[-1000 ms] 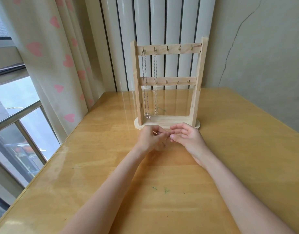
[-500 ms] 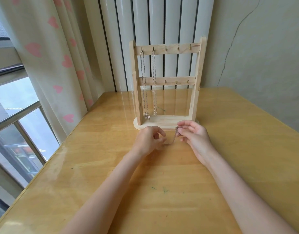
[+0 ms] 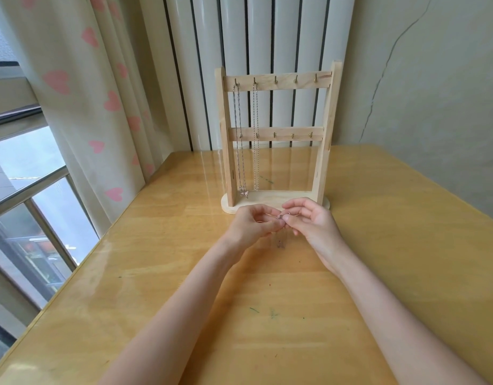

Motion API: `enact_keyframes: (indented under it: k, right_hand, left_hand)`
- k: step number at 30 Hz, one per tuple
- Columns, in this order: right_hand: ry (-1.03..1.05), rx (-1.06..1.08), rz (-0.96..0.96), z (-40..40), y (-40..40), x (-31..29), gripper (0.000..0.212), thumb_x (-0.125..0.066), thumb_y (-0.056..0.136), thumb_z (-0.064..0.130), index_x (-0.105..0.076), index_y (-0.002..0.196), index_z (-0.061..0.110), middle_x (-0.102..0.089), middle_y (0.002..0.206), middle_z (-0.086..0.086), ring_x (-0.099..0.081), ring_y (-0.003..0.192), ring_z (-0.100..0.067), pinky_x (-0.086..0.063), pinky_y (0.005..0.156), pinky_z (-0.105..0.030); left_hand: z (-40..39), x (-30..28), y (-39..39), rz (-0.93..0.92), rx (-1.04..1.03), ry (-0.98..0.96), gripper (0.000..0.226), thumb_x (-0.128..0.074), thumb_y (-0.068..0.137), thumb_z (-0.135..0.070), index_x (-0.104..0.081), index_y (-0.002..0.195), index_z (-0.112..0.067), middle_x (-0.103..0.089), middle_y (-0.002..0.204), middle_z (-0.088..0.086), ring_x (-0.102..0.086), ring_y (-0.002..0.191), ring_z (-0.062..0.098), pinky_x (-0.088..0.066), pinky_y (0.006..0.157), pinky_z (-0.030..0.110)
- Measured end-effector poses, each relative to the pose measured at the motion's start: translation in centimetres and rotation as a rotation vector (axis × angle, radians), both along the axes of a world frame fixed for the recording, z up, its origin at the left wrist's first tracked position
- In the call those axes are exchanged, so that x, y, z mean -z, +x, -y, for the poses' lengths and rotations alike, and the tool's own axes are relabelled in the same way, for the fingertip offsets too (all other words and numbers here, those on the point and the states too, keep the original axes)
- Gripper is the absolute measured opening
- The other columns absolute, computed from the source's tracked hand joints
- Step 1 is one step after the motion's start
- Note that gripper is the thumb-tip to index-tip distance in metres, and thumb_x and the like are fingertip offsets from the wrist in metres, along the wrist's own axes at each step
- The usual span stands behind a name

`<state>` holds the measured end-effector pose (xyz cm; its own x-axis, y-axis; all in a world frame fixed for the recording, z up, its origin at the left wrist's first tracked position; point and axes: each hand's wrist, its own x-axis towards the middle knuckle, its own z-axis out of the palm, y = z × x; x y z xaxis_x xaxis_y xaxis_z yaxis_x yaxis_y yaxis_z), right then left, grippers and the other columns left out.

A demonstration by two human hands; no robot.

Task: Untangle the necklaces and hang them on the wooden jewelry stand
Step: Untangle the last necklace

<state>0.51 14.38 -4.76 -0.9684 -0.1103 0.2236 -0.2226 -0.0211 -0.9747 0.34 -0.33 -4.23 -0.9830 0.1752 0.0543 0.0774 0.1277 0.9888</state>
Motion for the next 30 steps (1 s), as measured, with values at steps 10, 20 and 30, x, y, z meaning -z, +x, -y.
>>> enact_keyframes:
  k: [10,20,30]
  right_hand:
    - [-0.233,-0.098,0.253,0.0,-0.19,0.46,0.018,-0.051,0.091,-0.001,-0.054,0.108,0.002,-0.062,0.094,-0.009,-0.066,0.07,-0.011,-0.053,0.066,-0.018]
    - [0.234,0.07,0.15,0.09,0.18,0.28,0.007,-0.07,0.079,0.007,-0.068,0.084,0.012,-0.062,0.075,-0.004,-0.054,0.065,-0.012,-0.044,0.07,-0.024]
    - [0.181,0.114,0.118,-0.14,0.19,0.0,0.006,-0.063,0.085,0.011,-0.066,0.08,0.01,-0.059,0.063,0.002,-0.041,0.042,-0.002,-0.034,0.047,-0.015]
  left_hand:
    - [0.45,0.15,0.11,0.118,0.046,0.129,0.011,-0.057,0.09,-0.007,-0.062,0.1,-0.01,-0.066,0.071,0.001,-0.059,0.067,0.01,-0.05,0.067,0.019]
    - [0.4,0.18,-0.11,0.112,-0.079,0.139,0.009,-0.057,0.091,-0.01,-0.06,0.082,-0.009,-0.055,0.066,0.0,-0.047,0.049,0.003,-0.04,0.049,0.012]
    - [0.49,0.15,0.08,0.058,-0.039,-0.023,0.012,-0.062,0.087,-0.016,-0.065,0.085,-0.005,-0.047,0.057,-0.008,-0.038,0.053,0.005,-0.033,0.048,0.011]
